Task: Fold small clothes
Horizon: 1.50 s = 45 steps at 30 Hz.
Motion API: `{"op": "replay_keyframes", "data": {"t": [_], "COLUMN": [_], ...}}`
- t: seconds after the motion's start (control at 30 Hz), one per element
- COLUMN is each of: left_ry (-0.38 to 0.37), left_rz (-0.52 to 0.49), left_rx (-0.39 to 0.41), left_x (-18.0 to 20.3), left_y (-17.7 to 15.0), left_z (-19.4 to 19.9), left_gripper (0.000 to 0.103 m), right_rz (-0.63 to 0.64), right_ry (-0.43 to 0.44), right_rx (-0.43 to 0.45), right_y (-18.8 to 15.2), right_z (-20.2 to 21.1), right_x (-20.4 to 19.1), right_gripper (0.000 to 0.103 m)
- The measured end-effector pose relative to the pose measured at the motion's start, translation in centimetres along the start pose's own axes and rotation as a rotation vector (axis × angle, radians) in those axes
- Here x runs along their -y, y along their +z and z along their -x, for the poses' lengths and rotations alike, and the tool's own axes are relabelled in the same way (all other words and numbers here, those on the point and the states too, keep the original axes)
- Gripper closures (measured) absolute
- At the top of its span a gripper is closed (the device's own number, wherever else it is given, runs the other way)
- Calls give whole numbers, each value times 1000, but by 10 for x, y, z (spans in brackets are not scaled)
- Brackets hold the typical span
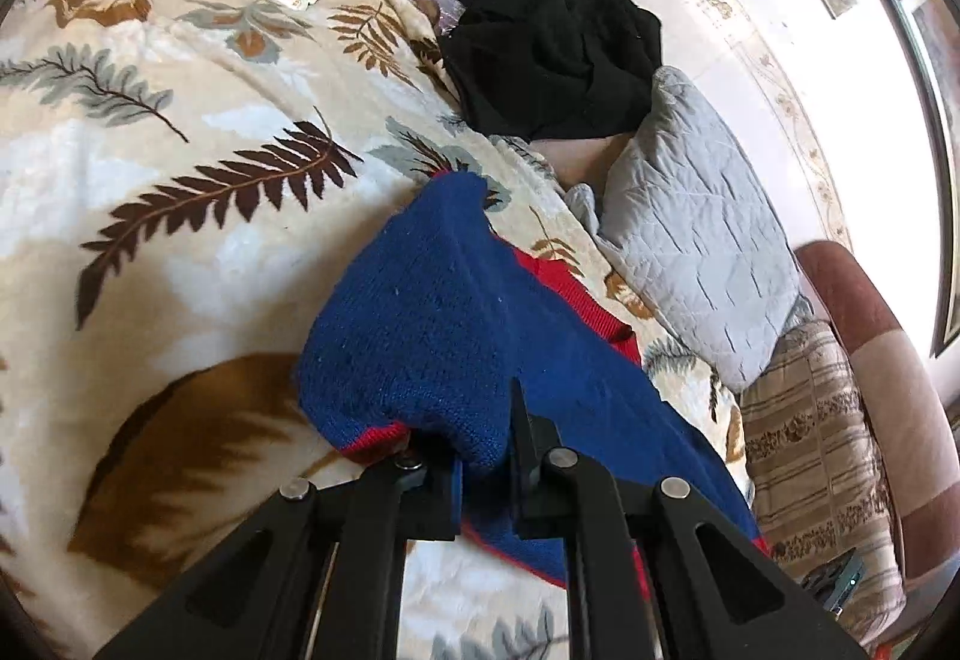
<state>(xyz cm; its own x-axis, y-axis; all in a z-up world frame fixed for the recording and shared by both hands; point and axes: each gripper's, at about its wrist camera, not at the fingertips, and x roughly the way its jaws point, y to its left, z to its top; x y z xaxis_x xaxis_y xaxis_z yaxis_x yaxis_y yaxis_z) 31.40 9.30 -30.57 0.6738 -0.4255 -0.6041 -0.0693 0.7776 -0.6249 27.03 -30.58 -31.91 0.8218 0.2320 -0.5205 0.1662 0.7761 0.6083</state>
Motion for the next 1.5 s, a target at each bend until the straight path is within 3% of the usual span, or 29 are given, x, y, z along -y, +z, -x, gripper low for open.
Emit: {"op": "replay_keyframes", "data": {"t": [0.2, 0.33, 0.47, 0.6, 0.67, 0.73, 0.83, 0.9, 0.97, 1.13, 1.33, 1.5], "left_ry": [23, 66, 92, 129, 147, 220, 312, 347, 331, 330, 486, 521], "left_rz": [-44, -28, 13, 5, -9, -48, -149, -233, -300, -426, -445, -451], "left_rx": [-17, -67, -140, -173, -154, -104, 17, 82, 98, 17, -47, -52], "left_x": [-1, -15, -26, -26, -27, -25, -8, 9, 21, 39, 24, 14], "left_y": [-32, -48, -46, -45, -42, -38, -28, -27, -29, -32, -36, -41], "left_z": [21, 16, 12, 34, 50, 61, 74, 75, 70, 27, -14, -20], "left_gripper": [92, 92, 90, 87, 86, 86, 75, 53, 40, 38, 38, 31], "right_rz": [16, -7, -40, -84, -125, -132, -85, -31, 15, 172, 176, 143], "right_ry": [-18, -39, -63, -79, -73, -73, -56, -14, 4, -84, -186, -317], "right_rx": [4, -24, -132, -215, -284, -338, -406, -405, -356, -220, -280, -367], "right_y": [-25, -41, -46, -44, -46, -48, -44, -35, -16, 30, 62, 68], "right_z": [32, 45, 36, 43, 56, 67, 83, 90, 88, 26, -68, -113], "right_x": [10, 25, 38, 42, 49, 52, 46, 33, 19, -7, -4, 24], "right_gripper": [88, 88, 83, 76, 75, 75, 75, 75, 75, 75, 75, 76]}}
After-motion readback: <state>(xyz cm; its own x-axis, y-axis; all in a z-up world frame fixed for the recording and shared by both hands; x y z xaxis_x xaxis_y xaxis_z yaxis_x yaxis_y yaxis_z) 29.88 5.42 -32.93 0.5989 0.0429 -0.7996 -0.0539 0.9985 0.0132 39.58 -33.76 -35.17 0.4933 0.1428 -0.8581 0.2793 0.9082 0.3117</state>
